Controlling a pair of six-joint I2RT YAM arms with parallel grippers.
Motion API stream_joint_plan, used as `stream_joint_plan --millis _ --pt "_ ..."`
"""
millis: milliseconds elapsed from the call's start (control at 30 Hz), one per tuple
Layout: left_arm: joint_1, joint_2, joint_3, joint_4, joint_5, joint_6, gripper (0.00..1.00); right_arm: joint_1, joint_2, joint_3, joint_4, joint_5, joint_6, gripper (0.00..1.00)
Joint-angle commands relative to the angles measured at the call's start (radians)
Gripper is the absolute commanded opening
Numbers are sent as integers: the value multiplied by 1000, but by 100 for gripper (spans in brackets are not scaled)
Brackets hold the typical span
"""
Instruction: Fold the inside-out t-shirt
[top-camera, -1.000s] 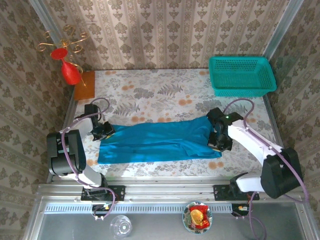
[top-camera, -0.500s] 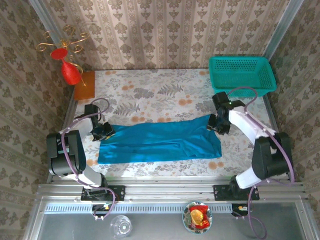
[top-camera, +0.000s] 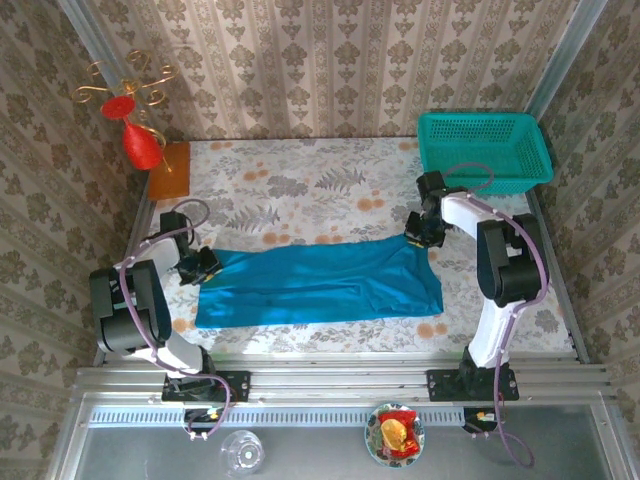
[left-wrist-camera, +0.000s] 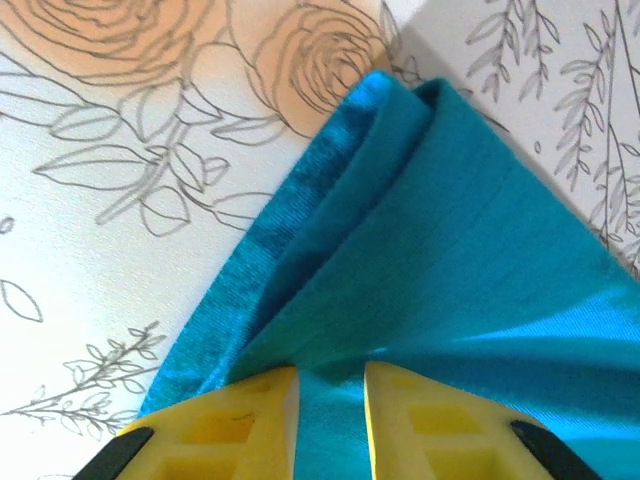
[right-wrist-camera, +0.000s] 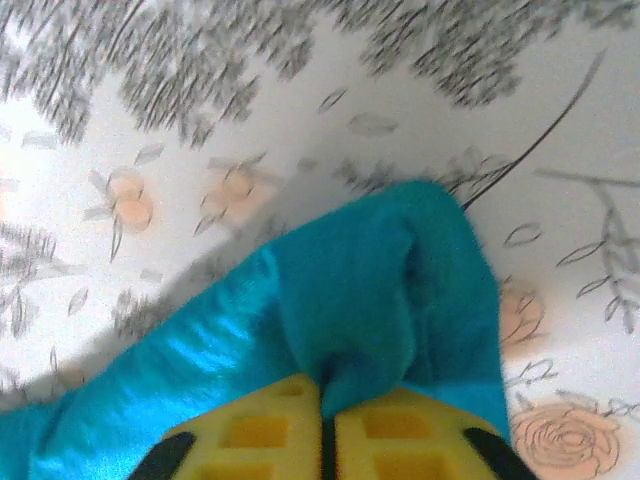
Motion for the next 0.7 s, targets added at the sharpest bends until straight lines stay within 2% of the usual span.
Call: stream_joint_plan --millis 0,67,100,233,300,400,467,667 --pt "29 37 -8 17 4 -22 26 -38 65 55 30 54 -28 4" --pt "29 50 3 24 13 -25 26 -46 94 85 20 40 -46 5" --pt "29 55 12 24 17 -26 26 -45 99 102 4 37 -57 8" --pt "30 31 38 20 33 -33 25 -32 11 106 -71 28 -74 35" --pt "29 2 55 0 35 -29 26 -14 -73 87 -120 47 -75 42" --pt "21 -39 79 -37 44 -16 26 22 -192 36 -170 53 -68 44" --pt "7 -53 92 -64 54 -4 26 52 -250 -13 -161 1 -50 44" --pt "-26 -33 79 -76 59 -4 26 136 -291 -197 31 -349 24 42"
